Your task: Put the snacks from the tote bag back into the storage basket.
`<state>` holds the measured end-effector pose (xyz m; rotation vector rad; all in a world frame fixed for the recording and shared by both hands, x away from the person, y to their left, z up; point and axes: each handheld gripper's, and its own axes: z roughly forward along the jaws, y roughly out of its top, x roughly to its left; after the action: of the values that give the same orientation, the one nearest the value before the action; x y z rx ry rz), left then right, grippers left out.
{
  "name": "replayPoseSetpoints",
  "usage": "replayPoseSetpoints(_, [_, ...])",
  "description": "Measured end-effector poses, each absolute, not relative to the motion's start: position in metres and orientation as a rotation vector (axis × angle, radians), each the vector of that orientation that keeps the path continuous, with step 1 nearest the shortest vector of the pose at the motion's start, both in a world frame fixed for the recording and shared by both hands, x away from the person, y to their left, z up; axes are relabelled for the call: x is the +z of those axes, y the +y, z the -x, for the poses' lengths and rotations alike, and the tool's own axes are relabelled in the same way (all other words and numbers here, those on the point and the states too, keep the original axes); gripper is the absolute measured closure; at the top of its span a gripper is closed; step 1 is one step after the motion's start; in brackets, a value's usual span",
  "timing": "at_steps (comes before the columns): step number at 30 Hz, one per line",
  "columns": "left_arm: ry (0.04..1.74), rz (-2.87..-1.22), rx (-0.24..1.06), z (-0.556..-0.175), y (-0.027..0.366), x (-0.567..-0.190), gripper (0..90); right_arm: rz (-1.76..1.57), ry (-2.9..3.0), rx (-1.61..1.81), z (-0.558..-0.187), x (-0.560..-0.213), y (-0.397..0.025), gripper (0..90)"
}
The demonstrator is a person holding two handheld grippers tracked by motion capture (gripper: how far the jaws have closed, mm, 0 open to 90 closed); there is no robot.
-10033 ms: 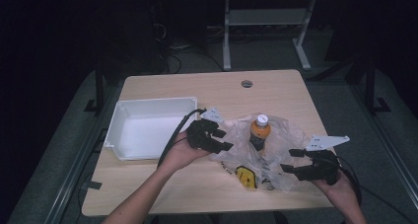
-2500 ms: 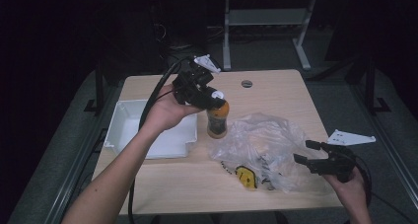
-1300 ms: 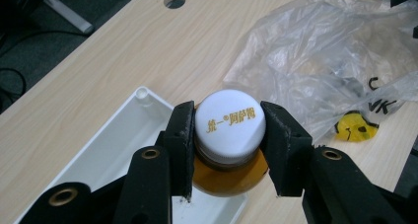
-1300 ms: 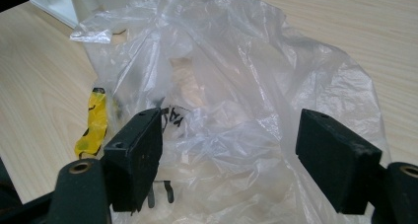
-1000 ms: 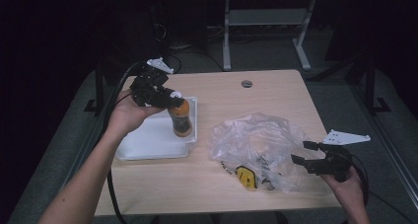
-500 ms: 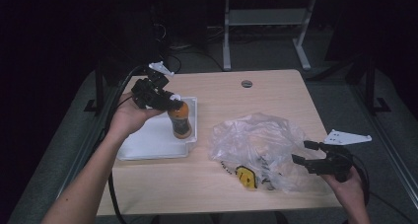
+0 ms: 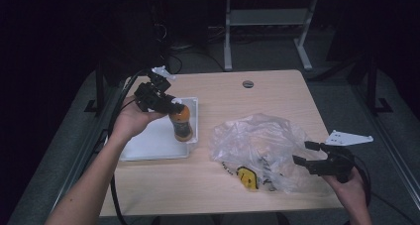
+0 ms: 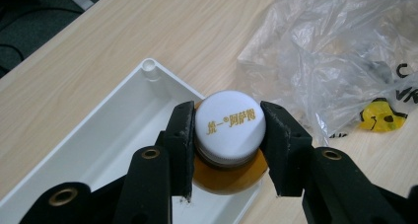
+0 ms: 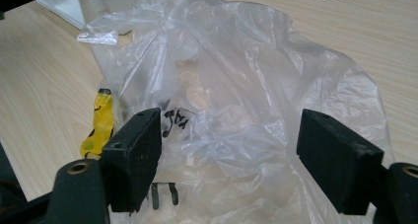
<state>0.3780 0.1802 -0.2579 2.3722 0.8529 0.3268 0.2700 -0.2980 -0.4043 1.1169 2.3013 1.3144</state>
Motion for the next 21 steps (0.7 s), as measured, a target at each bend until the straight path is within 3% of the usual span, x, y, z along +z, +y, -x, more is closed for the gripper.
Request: replayPoseSetpoints(21, [0.888, -2.36, 0.298, -0.384, 0.178, -0.285, 59.2, -1.11, 2.302, 1.317, -0.27, -0.403, -0.297, 24.6])
